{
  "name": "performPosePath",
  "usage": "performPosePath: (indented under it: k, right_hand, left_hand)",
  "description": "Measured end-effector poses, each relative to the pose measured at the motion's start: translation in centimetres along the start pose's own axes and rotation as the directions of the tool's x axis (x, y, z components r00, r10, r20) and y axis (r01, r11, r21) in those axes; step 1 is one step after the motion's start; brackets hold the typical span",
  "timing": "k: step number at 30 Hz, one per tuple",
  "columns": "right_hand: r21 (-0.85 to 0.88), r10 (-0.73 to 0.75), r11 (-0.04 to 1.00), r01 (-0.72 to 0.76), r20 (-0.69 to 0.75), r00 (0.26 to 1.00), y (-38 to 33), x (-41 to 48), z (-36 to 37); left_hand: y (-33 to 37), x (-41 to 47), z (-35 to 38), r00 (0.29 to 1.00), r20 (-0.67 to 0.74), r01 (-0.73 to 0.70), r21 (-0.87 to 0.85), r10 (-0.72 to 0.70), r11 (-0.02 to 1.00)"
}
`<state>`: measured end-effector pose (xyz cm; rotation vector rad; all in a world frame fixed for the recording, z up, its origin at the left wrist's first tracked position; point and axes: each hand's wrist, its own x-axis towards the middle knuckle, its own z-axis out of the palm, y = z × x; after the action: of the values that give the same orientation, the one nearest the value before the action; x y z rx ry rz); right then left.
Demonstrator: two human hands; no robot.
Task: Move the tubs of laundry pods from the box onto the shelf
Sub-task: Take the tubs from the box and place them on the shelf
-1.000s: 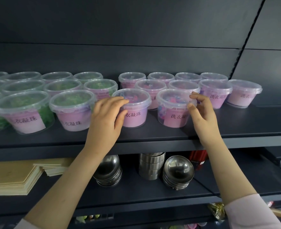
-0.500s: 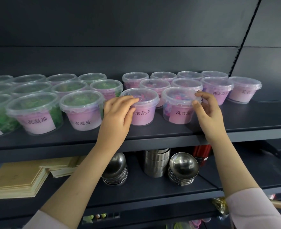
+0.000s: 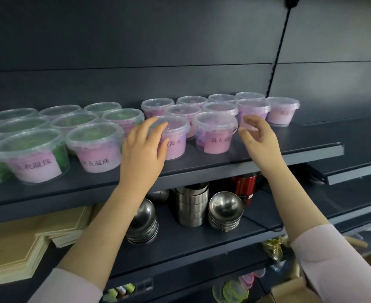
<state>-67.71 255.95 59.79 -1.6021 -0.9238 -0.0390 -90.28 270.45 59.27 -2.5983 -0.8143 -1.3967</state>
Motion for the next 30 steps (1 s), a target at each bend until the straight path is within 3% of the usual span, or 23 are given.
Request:
performPosePath:
  k: [6, 9, 12, 18, 23, 30]
  right_hand:
    - [-0.306, -0.200, 0.934, 0.185, -0.020, 0.980, -4.5, -3.5, -8.0]
    - [-0.478, -0.319, 0.840, 0.254, -0.057, 0.946, -6.1, -7.0, -13.3]
    - [-0.654, -0.348, 0.723, 0.224, -0.064, 0.935, -6.4, -11.5, -19.2]
    - [-0.783, -0.269, 0.615, 0.088, -0.104, 0.958, -4.3, -22.1, -30.4]
    - [-0.804, -0.115, 0.593, -0.047, -0.143, 0.983, 0.4, -30.2, -36.1]
    - [-0.772, 0.219, 0.570, -0.281, -0.187, 0.958, 9.0, -37.1, -39.1]
  left_hand:
    - [6.1, 1.6, -2.1, 0.978, -0.148, -0.150, -0.008, 0.148, 0.989]
    - [11.0, 1.0, -2.7, 0.955, -0.211, -0.221, -0.037, 0.209, 0.975]
    - [16.7, -1.0, -2.7, 0.939, -0.235, -0.275, -0.076, 0.250, 0.959]
    - [28.2, -8.7, -1.8, 0.950, -0.140, -0.306, -0.240, 0.280, 0.921]
    - [35.2, -16.5, 0.5, 0.951, 0.063, -0.265, -0.343, 0.304, 0.901]
    - [40.4, -24.9, 6.2, 0.836, 0.331, -0.297, -0.396, 0.437, 0.869]
